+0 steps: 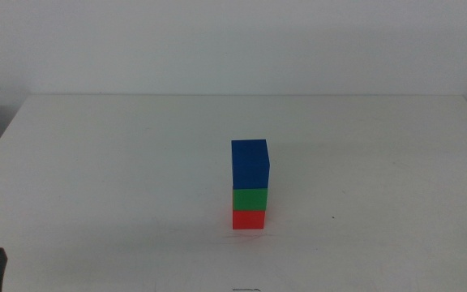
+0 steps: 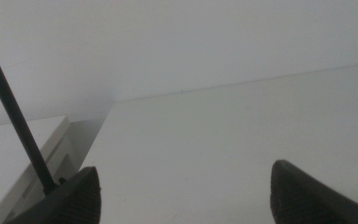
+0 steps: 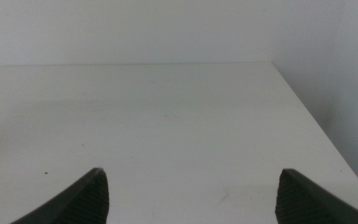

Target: Stack red cubes first, then green, then blue cubes in a specific spot.

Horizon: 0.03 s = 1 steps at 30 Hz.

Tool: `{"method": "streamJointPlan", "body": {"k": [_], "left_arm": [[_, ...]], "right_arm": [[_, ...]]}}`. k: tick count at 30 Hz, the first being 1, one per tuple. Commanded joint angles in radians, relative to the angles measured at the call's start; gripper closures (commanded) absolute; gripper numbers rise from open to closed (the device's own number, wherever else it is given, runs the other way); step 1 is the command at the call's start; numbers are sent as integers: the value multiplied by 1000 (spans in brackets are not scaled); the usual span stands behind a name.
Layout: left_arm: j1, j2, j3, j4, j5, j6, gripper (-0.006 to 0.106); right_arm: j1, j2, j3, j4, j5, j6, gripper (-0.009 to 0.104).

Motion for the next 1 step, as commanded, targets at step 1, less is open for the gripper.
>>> {"method": "streamJointPlan", "body": {"k": [1], "left_arm": [[0, -22, -4, -4, -80, -15, 7]], "right_arm": [[-5, -23, -17, -12, -79, -13, 22]]}}
